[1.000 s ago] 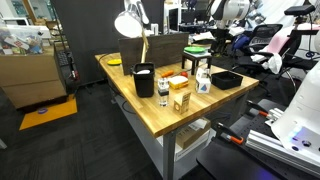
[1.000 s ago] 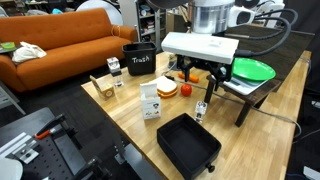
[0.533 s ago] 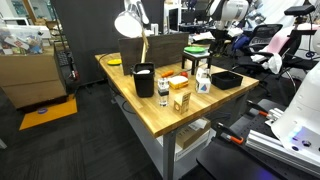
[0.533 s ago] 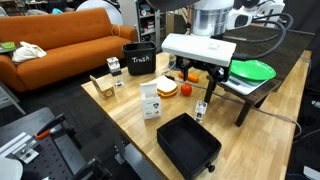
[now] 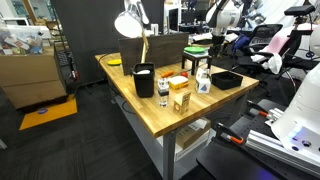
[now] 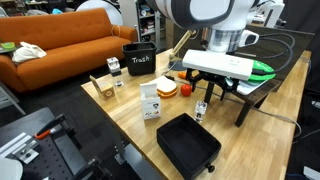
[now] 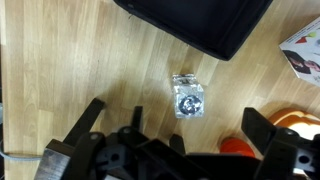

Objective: Put the crystal bottle on the green plate

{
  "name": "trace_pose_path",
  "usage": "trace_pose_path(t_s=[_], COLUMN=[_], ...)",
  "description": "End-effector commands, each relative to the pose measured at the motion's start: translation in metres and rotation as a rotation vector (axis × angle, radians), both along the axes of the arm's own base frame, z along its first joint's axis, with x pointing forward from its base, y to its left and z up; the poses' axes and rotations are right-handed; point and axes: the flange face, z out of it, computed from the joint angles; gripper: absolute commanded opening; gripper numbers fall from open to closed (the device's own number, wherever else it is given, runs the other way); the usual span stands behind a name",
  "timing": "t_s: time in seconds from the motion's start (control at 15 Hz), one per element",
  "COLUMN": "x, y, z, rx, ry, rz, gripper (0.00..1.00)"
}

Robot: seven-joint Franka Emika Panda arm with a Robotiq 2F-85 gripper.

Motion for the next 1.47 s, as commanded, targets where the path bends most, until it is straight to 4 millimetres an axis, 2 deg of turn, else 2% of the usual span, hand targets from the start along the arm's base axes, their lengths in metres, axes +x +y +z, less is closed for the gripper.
trace_pose_path(t_s=[0.0,0.47,0.73,0.87,1.13,1.4], x=[0.0,-0.001,0.01,0.014,0.023,0.039], y=[0.001,0.002,0.012,0.018,0.026,0.018], z=[-0.001,0.005,0.001,-0.009,-0.048,-0.074], rx=[0.001,0.002,-0.004,-0.012,-0.026,-0.058], ry=[0.002,-0.009,-0.007,0.021,0.104,0.147], rz=[0.0,-0.01,0.036,0.072,0.127,0.137], gripper=[1.0,1.0,1.0,1.0,1.0,1.0])
